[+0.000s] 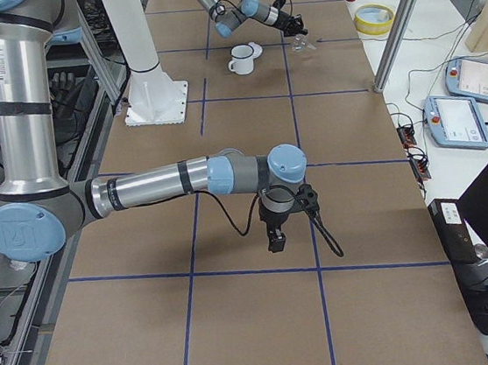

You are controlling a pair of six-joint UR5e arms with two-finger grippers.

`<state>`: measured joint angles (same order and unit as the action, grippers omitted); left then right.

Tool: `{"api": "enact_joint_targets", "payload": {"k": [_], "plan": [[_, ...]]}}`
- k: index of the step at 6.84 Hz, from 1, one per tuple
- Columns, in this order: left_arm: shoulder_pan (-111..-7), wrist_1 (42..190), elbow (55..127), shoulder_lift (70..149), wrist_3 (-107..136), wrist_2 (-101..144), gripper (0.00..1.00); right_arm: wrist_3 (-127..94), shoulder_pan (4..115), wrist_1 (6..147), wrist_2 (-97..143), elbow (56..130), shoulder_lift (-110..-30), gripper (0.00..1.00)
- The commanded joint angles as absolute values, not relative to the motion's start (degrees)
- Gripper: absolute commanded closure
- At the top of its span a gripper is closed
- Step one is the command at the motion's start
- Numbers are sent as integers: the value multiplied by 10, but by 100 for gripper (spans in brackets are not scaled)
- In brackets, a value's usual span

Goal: Remove funnel from cup
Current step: 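Lower the funnel onto the table farther from the robot and release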

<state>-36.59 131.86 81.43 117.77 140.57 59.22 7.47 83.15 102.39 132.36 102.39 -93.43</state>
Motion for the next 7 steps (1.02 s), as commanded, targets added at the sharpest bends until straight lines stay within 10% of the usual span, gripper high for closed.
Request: {"api": "enact_joint_targets", "payload": {"k": [1,7], "plan": [[-366,1319,807,1178,1348,596,0,75,831,1024,1324,1023,-934,0],[-394,1154,1009,1117,1059,874,0,75,831,1024,1324,1024,-934,0]]}}
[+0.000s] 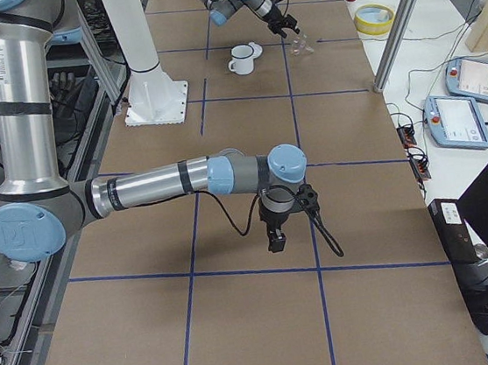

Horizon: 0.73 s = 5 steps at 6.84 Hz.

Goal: Remove funnel from cup
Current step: 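Lower the funnel onto the table farther from the robot and release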

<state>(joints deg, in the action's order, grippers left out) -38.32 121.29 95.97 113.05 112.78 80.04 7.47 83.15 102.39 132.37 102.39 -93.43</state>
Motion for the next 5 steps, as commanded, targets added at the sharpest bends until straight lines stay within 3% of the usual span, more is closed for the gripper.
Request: {"api": "enact_joint_targets", "payload": {"k": [1,3,5], "plan": [[-404,1118,1044,1099,983,949,0,75,831,1024,1324,1024,-934,0],[-428,1106,1117,1020,822,1069,0,75,831,1024,1324,1024,-934,0],[-425,1104,1104,1001,760,1100,0,75,831,1024,1324,1024,-934,0]]}}
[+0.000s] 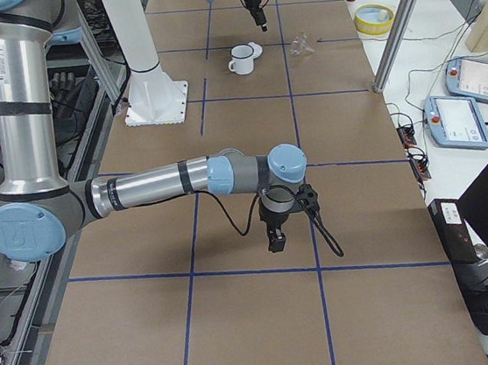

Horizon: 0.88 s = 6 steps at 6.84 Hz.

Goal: Remove funnel from cup
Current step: 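Move the left gripper to the white lid and grasp it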

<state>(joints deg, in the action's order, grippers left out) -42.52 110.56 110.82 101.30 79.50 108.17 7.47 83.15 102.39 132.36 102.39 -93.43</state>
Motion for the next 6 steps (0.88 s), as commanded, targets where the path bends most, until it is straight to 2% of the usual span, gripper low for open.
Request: {"api": "enact_joint_targets", "payload": {"k": [1,5,6], "plan": [[-418,1106,1080,1005,760,1100,0,75,831,1024,1324,1024,-934,0],[-382,1103,1056,1009,760,1096,0,75,831,1024,1324,1023,-934,0],[-377,1103,1056,1009,760,1095,6,75,831,1024,1324,1024,-934,0]]}}
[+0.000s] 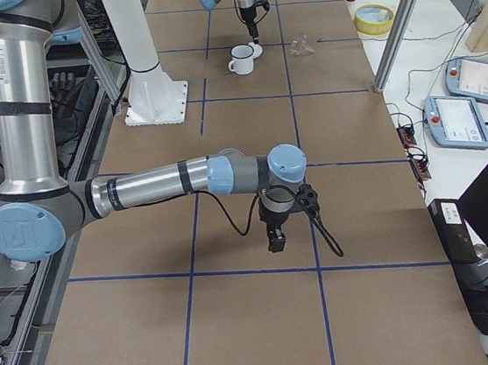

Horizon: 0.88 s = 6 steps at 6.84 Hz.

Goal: Remove funnel from cup
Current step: 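Move the left gripper to the white lid and grasp it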

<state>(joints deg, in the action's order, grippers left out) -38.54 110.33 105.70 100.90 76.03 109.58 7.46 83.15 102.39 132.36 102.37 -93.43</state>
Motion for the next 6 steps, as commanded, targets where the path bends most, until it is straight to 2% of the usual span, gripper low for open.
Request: {"api": "enact_joint_targets", "payload": {"k": [1,3,6], "plan": [[-369,1103,1050,1010,760,1095,12,75,831,1024,1324,1023,-934,0],[-368,1089,1048,1012,760,1095,22,75,831,1024,1324,1024,-934,0],[-368,1033,1046,1041,725,1094,26,75,831,1024,1324,1024,-934,0]]}}
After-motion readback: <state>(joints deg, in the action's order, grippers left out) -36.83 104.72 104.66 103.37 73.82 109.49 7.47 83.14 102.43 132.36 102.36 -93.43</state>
